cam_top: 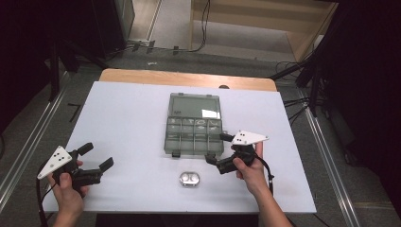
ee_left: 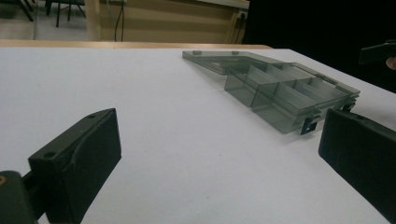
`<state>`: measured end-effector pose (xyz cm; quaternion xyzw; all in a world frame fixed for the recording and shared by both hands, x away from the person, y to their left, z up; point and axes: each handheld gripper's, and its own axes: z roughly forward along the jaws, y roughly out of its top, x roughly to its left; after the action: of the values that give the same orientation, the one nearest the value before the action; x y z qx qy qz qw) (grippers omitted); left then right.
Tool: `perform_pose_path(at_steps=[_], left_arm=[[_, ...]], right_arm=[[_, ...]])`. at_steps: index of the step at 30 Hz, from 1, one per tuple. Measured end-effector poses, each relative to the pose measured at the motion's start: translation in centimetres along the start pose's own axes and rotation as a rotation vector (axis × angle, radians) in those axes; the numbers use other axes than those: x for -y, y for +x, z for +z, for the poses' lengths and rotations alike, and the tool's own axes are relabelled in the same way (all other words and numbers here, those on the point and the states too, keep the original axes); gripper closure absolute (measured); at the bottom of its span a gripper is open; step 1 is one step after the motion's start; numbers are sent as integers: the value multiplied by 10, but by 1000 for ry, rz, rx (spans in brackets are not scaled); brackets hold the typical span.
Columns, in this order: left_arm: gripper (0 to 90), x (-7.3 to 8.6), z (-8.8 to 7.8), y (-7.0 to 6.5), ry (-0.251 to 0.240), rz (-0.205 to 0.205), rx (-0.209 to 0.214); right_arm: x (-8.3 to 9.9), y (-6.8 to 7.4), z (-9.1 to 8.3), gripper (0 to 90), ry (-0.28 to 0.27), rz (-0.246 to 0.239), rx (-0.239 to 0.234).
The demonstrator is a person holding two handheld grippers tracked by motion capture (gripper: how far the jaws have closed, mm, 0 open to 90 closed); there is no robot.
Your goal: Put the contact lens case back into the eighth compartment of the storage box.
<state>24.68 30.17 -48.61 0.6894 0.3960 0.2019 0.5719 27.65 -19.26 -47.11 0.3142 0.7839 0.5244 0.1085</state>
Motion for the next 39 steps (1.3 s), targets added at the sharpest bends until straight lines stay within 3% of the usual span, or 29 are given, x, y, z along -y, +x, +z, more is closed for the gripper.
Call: perform_pose_path(at_steps=[7,17,39], left_arm=[[0,1,-1,1,-9,-6,-4],[0,3,-9,2,-2,5,-7],[0,6,-6,1,-2,4,1]], right_arm=[[-5,10,6,0,25,-32,-42],[-6,18,10,0,47,-48,-56],[-8,33,20,0,108,-90,-115]])
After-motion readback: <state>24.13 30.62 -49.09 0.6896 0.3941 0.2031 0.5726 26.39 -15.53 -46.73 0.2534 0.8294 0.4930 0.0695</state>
